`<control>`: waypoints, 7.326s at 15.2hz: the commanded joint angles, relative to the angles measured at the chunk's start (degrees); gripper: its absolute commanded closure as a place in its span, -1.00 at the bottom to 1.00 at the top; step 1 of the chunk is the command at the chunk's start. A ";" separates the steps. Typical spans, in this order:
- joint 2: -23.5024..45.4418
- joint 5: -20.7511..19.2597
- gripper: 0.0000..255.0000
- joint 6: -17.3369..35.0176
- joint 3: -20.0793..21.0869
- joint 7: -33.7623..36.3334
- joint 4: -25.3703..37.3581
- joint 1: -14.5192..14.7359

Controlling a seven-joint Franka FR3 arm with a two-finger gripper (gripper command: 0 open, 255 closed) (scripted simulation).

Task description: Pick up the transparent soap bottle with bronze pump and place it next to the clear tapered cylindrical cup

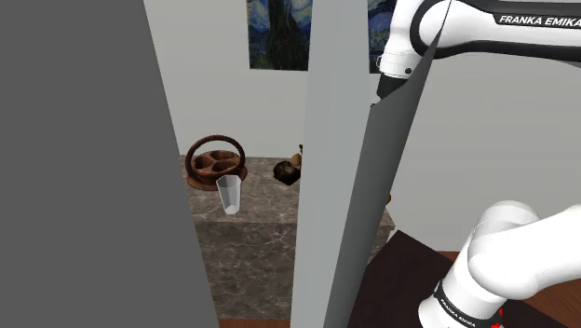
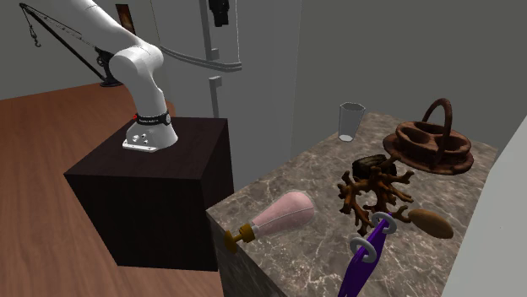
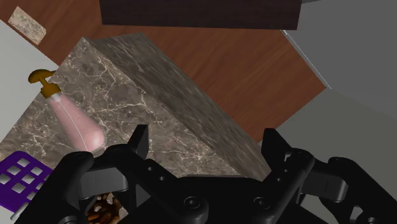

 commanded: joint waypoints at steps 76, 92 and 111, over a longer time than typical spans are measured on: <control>87.81 63.09 1.00 54.50 -30.47 -127.35 20.22 -13.76; 78.09 53.90 1.00 49.50 -37.95 -120.42 16.55 -8.10; 67.63 41.66 1.00 42.32 -46.80 -111.25 16.31 -1.36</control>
